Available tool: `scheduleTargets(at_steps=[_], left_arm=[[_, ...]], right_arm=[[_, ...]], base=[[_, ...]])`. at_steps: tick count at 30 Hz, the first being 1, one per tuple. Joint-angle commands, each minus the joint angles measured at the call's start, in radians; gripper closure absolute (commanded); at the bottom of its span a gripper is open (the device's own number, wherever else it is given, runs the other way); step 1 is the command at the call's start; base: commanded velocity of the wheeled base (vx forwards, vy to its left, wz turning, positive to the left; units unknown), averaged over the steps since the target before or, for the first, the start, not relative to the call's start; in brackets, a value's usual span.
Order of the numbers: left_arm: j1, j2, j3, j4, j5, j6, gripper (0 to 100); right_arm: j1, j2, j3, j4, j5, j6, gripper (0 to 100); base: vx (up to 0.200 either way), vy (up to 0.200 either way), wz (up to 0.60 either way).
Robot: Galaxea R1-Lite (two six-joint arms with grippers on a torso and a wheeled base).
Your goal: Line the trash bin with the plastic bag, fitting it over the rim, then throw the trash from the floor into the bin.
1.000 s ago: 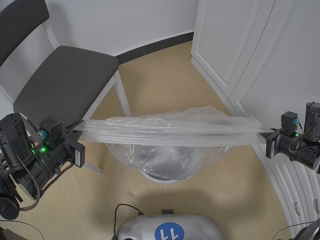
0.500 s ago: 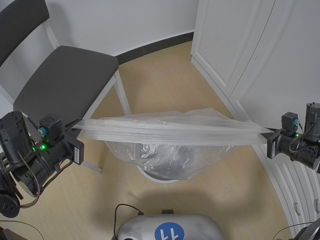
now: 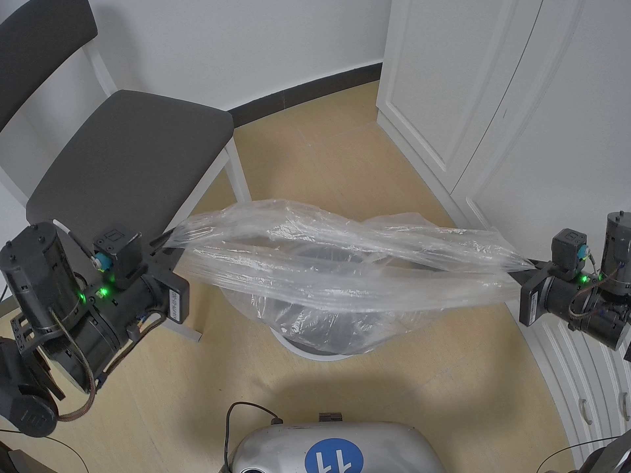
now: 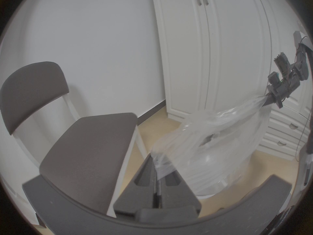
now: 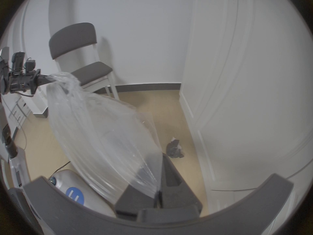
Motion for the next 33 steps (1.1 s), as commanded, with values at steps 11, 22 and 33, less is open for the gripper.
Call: scheduleTargets(at_steps=[11,22,33], left_arm=[[-0.148,0.273,0.028,-0.394,-0.008,-0.002,100],[-0.064,0.243,0.066,-0.477,-0.015,0.04,100],[0.074,0.059,0.07,-0.182,-0.009,0.124,100]], right_arm=[[0.132,0.06,0.042,-0.068,0.007,-0.001,100],[0.04,0.064,0.102,-0.235,-0.001,-0.077,100],[-0.032,0.018,0.133,-0.234,-0.021,-0.184,100]], base=[[0.0,0.0,0.0],[0.0,0.0,0.0],[0.0,0.0,0.0]])
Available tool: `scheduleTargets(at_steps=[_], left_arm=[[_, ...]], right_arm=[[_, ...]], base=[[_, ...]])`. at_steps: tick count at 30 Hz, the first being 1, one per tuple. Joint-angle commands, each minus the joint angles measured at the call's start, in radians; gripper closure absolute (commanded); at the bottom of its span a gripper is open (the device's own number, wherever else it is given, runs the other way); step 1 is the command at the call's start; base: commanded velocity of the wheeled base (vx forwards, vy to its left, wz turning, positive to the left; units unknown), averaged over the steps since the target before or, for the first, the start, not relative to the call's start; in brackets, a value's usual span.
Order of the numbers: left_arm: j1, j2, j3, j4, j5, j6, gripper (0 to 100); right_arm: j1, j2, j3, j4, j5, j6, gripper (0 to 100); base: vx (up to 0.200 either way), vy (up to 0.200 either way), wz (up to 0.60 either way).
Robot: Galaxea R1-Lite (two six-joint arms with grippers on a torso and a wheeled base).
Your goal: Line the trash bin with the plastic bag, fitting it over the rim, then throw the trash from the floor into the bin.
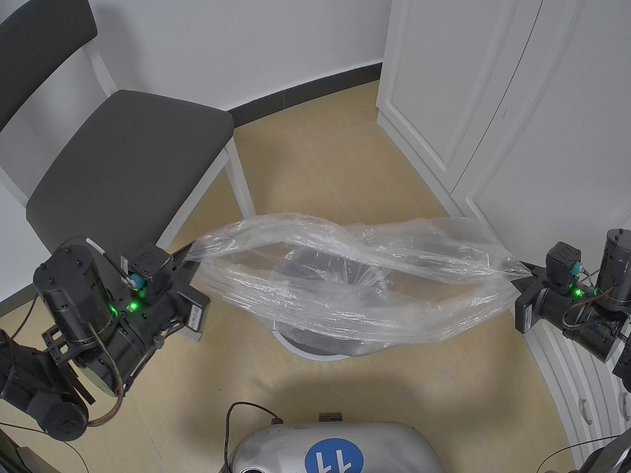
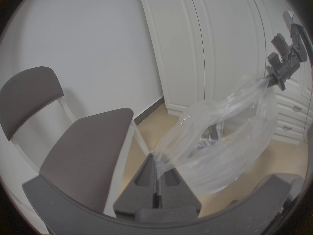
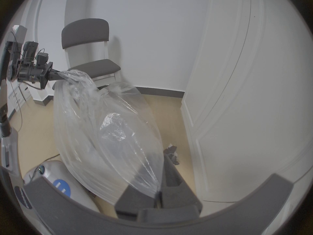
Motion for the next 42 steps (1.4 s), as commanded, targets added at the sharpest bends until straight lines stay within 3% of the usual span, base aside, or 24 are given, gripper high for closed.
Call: scheduleTargets(at_steps=[1,9,15,19,22,24,25,28,29,30,31,32,36,42], left_arm=[[0.066,-0.119,0.003,0.063,0.008,0.037,100],[0.132,-0.121,0.008,0.059,0.002,0.077,100],[0.137,-0.102,0.011,0.056,-0.004,0.079,100],[0.143,-0.078,0.012,0.046,-0.093,0.077,100],[0.16,-0.042,0.023,0.017,-0.276,0.079,100],[0.16,-0.042,0.023,0.017,-0.276,0.079,100],[0.192,-0.001,0.003,-0.038,-0.389,0.136,100],[0.243,0.039,-0.046,-0.108,-0.498,0.212,100],[0.252,0.056,-0.061,-0.13,-0.549,0.226,100],[0.253,0.065,-0.069,-0.141,-0.584,0.228,100],[0.253,0.076,-0.077,-0.145,-0.623,0.226,100],[0.252,0.083,-0.08,-0.147,-0.642,0.226,100],[0.233,0.126,-0.112,-0.153,-0.695,0.226,100],[0.155,0.137,-0.144,-0.179,-0.699,0.22,100]], right_arm=[[-0.036,-0.031,0.019,0.0,-0.024,-0.051,100],[-0.044,-0.063,0.051,-0.003,-0.041,-0.104,100],[-0.045,-0.063,0.065,-0.011,-0.027,-0.12,100],[-0.045,-0.068,0.071,-0.012,0.001,-0.12,100],[-0.054,-0.082,0.082,-0.026,0.142,-0.124,100],[-0.054,-0.082,0.082,-0.026,0.142,-0.124,100],[-0.094,-0.076,0.068,-0.028,0.239,-0.167,100],[-0.148,-0.066,0.025,-0.028,0.358,-0.241,100],[-0.148,-0.066,0.025,-0.028,0.358,-0.241,100],[-0.177,-0.068,0.004,-0.028,0.464,-0.276,100],[-0.177,-0.068,0.004,-0.028,0.464,-0.276,100],[-0.191,-0.068,-0.012,-0.026,0.536,-0.296,100],[-0.185,-0.045,-0.053,-0.014,0.561,-0.327,100],[-0.154,0.03,-0.105,-0.015,0.568,-0.335,100]], base=[[0.0,0.0,0.0],[0.0,0.0,0.0],[0.0,0.0,0.0],[0.0,0.0,0.0],[0.0,0.0,0.0],[0.0,0.0,0.0],[0.0,0.0,0.0],[0.0,0.0,0.0],[0.0,0.0,0.0],[0.0,0.0,0.0],[0.0,0.0,0.0],[0.0,0.0,0.0],[0.0,0.0,0.0],[0.0,0.0,0.0]])
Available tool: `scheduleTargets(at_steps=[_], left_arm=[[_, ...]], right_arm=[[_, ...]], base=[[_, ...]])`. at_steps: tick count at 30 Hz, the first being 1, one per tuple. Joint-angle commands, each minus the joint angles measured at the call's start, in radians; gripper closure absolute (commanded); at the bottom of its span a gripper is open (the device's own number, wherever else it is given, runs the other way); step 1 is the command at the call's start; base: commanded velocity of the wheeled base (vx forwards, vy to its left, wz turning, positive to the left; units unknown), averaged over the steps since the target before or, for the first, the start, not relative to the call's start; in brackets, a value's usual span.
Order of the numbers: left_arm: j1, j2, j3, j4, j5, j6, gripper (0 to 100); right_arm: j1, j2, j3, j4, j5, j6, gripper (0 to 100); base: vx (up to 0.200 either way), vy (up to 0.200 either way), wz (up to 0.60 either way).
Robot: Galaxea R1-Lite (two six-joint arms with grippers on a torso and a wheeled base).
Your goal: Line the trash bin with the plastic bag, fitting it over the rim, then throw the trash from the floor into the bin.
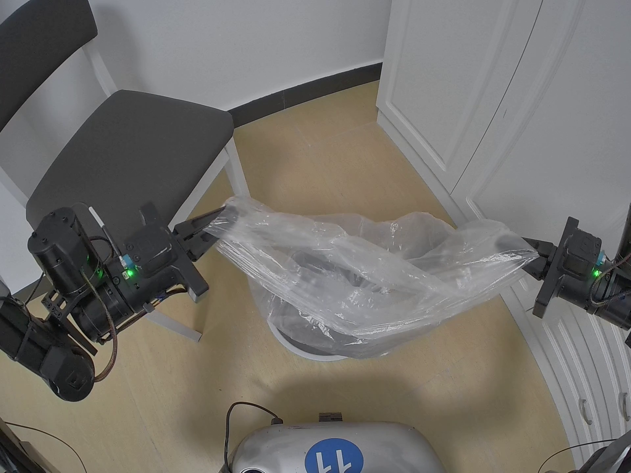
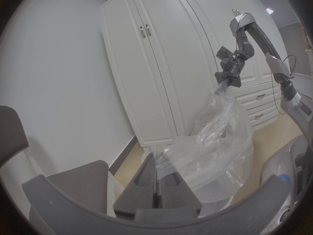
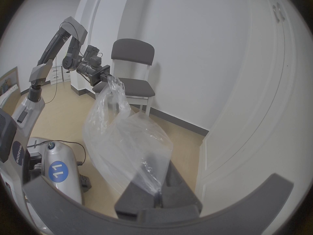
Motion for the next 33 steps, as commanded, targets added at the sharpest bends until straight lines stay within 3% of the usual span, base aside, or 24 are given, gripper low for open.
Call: scheduleTargets(at_steps=[1,8,10,14,17,19,23,33], left_arm=[[-0.052,0.04,-0.027,-0.009,-0.009,0.001,100],[-0.126,0.041,0.005,-0.012,-0.084,-0.036,100],[-0.195,0.055,0.025,-0.039,-0.084,-0.081,100],[-0.248,0.09,0.039,-0.099,-0.081,-0.144,100],[-0.278,0.092,0.066,-0.099,-0.078,-0.199,100],[-0.285,0.097,0.074,-0.099,-0.076,-0.22,100],[-0.288,0.126,0.089,-0.099,-0.076,-0.265,100],[-0.219,0.179,0.094,-0.101,-0.076,-0.3,100]], right_arm=[[0.025,0.074,-0.041,-0.003,0.009,-0.004,100],[0.083,0.126,-0.049,-0.01,0.068,0.021,100],[0.142,0.157,-0.041,-0.021,0.081,0.087,100],[0.175,0.202,-0.007,-0.132,0.083,0.177,100],[0.209,0.274,0.063,-0.334,0.081,0.317,100],[0.223,0.337,0.111,-0.481,0.08,0.393,100],[0.221,0.461,0.192,-0.725,0.078,0.458,100],[0.221,0.577,0.155,-0.725,0.078,0.505,100]], base=[[0.0,0.0,0.0],[0.0,0.0,0.0],[0.0,0.0,0.0],[0.0,0.0,0.0],[0.0,0.0,0.0],[0.0,0.0,0.0],[0.0,0.0,0.0],[0.0,0.0,0.0]])
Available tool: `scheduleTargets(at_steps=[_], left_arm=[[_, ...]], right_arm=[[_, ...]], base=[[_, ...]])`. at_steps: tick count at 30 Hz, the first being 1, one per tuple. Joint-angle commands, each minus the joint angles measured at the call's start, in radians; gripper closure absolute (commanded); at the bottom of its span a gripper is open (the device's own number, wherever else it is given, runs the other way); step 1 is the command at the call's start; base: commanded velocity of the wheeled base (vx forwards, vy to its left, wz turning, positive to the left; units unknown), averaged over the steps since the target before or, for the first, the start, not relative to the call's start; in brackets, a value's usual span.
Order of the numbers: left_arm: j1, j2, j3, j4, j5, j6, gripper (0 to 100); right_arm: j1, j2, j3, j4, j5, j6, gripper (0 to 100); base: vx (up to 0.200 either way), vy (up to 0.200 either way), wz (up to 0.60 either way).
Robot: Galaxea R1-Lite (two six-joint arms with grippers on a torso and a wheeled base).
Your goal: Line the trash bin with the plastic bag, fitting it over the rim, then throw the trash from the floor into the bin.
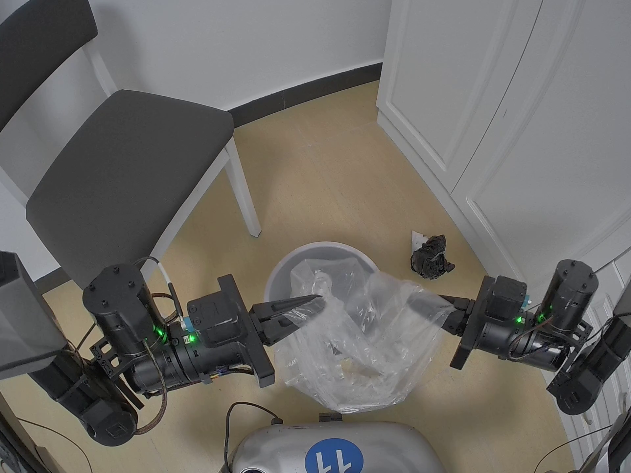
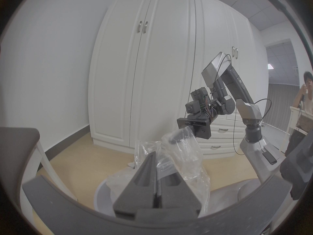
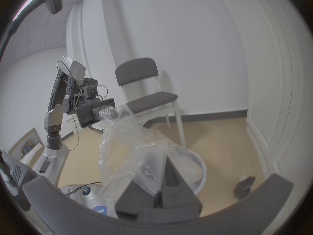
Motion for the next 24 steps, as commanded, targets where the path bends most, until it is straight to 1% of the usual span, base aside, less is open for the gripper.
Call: scheduleTargets(at_steps=[1,5,11,13,15,16,17,18,19,20,22,23,24], left_arm=[[0.038,0.046,-0.003,-0.001,0.0,-0.012,100],[0.059,0.087,-0.037,-0.001,0.0,-0.051,100],[0.09,0.13,-0.102,-0.001,0.0,-0.08,100],[0.11,0.13,-0.134,-0.001,0.0,-0.13,100],[0.128,0.128,-0.154,-0.001,0.003,-0.154,100],[0.138,0.128,-0.169,-0.001,0.017,-0.169,100],[0.141,0.13,-0.18,-0.001,0.029,-0.177,100],[0.145,0.131,-0.206,-0.001,0.066,-0.201,100],[0.145,0.131,-0.209,-0.001,0.072,-0.204,100],[0.15,0.133,-0.252,-0.001,0.129,-0.258,100],[0.151,0.133,-0.263,-0.001,0.14,-0.276,100],[0.156,0.133,-0.278,-0.001,0.149,-0.312,100],[0.156,0.133,-0.278,-0.001,0.149,-0.312,100]], right_arm=[[0.0,0.122,-0.03,-0.019,-0.001,0.031,100],[-0.022,0.165,-0.076,-0.019,-0.003,0.076,100],[-0.06,0.181,-0.126,-0.019,-0.001,0.119,100],[-0.08,0.183,-0.161,-0.019,-0.001,0.175,100],[-0.086,0.185,-0.189,-0.019,-0.003,0.225,100],[-0.088,0.191,-0.209,-0.019,-0.004,0.258,100],[-0.089,0.194,-0.22,-0.019,-0.006,0.274,100],[-0.091,0.195,-0.238,-0.019,-0.007,0.3,100],[-0.091,0.197,-0.243,-0.019,-0.007,0.304,100],[-0.103,0.203,-0.266,-0.019,-0.007,0.343,100],[-0.106,0.203,-0.27,-0.019,-0.007,0.352,100],[-0.109,0.205,-0.281,-0.019,-0.007,0.367,100],[-0.109,0.205,-0.281,-0.019,-0.007,0.367,100]], base=[[0.0,0.0,0.0],[0.0,0.0,0.0],[0.0,0.0,0.0],[0.0,0.0,0.0],[0.0,0.0,0.0],[0.0,0.0,0.0],[0.0,0.0,0.0],[0.0,0.0,0.0],[0.0,0.0,0.0],[0.0,0.0,0.0],[0.0,0.0,0.0],[0.0,0.0,0.0],[0.0,0.0,0.0]])
